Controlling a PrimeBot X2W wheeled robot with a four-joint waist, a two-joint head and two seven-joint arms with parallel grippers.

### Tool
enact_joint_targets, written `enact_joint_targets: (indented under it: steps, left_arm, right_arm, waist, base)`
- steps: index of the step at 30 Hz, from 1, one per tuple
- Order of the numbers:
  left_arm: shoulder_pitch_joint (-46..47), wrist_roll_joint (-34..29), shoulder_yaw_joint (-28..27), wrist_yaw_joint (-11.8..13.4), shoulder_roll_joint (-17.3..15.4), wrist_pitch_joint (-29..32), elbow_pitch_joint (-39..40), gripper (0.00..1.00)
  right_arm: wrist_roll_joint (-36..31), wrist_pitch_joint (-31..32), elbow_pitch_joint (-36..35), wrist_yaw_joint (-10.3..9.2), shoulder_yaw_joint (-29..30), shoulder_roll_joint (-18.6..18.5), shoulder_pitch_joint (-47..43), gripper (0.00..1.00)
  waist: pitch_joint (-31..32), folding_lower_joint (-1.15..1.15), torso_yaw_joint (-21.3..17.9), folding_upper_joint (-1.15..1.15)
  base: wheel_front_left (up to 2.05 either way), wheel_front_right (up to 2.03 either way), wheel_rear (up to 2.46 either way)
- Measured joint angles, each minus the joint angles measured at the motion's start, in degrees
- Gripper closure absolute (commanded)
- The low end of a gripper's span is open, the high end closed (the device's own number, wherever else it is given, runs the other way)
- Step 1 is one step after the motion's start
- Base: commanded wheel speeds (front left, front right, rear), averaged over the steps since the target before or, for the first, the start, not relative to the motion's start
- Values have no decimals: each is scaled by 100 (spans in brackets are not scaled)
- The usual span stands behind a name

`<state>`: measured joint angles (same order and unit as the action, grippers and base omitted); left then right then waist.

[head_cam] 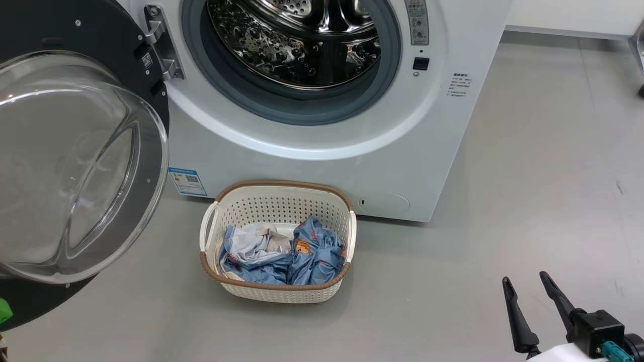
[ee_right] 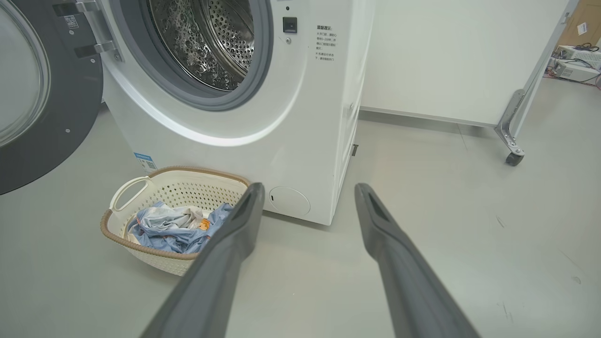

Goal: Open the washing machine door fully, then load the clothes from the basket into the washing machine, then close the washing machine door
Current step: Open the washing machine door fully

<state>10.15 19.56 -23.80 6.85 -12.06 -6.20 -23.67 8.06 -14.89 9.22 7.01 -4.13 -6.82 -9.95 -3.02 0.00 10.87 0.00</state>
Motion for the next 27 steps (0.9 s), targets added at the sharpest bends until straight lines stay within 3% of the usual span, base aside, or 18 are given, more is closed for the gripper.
enact_joint_targets:
  steps: [10, 21, 24, 26, 27]
  left_arm:
    - [168, 1, -35, 23, -66, -178, -411, 100]
    - [309, 3, 158, -85, -3, -403, -103, 100]
    - [308, 4, 231, -197, 36, -423, 83, 57]
    - [304, 11, 314, -285, 45, -430, 219, 42]
    - [304, 11, 314, -285, 45, -430, 219, 24]
  right_arm:
    - [52, 0, 18, 0, 108, 2, -26, 0]
    - [167, 0, 18, 0, 226, 122, -163, 0]
    - [168, 0, 15, 0, 218, 125, -227, 0]
    - [168, 0, 14, 0, 192, 127, -235, 0]
    - [168, 0, 14, 0, 192, 127, -235, 0]
  waist:
    - [163, 0, -233, 0]
    - [337, 0, -137, 0]
    - [383, 0, -72, 0]
    - [412, 0, -33, 0]
    - [412, 0, -33, 0]
  base:
    - [0, 0, 0]
    - [0, 0, 0]
    - [0, 0, 0]
    - [0, 0, 0]
    - [0, 0, 0]
